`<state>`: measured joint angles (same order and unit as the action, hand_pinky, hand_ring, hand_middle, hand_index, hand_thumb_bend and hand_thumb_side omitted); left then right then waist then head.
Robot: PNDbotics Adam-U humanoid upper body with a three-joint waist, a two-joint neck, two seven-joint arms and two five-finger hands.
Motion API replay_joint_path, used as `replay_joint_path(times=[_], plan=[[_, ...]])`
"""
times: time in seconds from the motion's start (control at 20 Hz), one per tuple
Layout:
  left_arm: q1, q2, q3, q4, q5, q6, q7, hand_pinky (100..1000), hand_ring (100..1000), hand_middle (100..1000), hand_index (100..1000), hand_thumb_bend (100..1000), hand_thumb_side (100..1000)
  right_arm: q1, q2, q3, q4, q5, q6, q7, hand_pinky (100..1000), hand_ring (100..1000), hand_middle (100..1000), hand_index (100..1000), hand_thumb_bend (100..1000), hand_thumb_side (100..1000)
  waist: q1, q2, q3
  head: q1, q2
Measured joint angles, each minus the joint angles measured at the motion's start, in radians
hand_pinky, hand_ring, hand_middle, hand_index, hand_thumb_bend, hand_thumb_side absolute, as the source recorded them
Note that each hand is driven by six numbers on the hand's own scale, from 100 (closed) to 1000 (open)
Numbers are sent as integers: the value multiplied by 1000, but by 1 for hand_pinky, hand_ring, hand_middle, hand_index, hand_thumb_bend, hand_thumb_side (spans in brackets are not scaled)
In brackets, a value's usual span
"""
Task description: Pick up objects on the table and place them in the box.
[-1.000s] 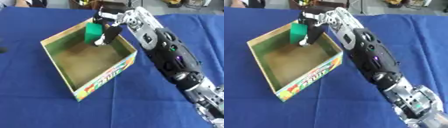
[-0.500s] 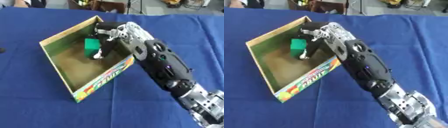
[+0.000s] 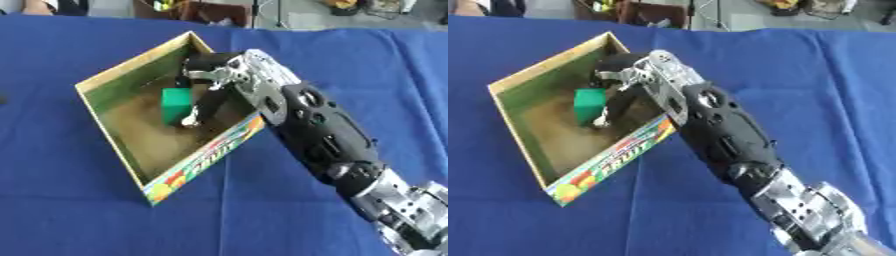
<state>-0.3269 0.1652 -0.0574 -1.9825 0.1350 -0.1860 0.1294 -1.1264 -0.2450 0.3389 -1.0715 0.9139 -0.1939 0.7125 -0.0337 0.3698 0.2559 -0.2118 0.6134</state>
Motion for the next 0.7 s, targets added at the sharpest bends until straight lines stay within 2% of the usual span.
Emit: replay_joint_path(times=[0.15, 0.35, 0.6, 0.65, 0.7], plan=[[0, 0, 0, 0, 0, 0, 0, 665, 708, 736, 828, 100, 1000, 0, -7, -4, -16, 0, 3, 17, 859, 867, 752, 905, 788, 523, 0, 0, -3, 0, 0], [0, 0, 0, 0, 0, 0, 0, 665, 708, 735, 828, 100, 1000, 0, -26, -13, -60, -20, 10, 10, 854, 857, 743, 890, 754, 565, 1, 0, -7, 5, 0], [3, 0, 0, 0, 0, 1, 0, 665, 708, 735, 828, 100, 1000, 4, -88, -30, -197, -103, 31, -30, 848, 838, 718, 876, 708, 646, 1, -5, -20, 20, 1], [4, 0, 0, 0, 0, 1, 0, 665, 708, 735, 828, 100, 1000, 10, -105, -37, -232, -124, 40, -40, 848, 834, 711, 872, 689, 690, 1, -7, -23, 24, 1], [7, 0, 0, 0, -1, 1, 1, 665, 708, 735, 828, 100, 1000, 18, -122, -46, -270, -149, 50, -50, 847, 830, 707, 862, 648, 797, 1, -8, -28, 28, 1]])
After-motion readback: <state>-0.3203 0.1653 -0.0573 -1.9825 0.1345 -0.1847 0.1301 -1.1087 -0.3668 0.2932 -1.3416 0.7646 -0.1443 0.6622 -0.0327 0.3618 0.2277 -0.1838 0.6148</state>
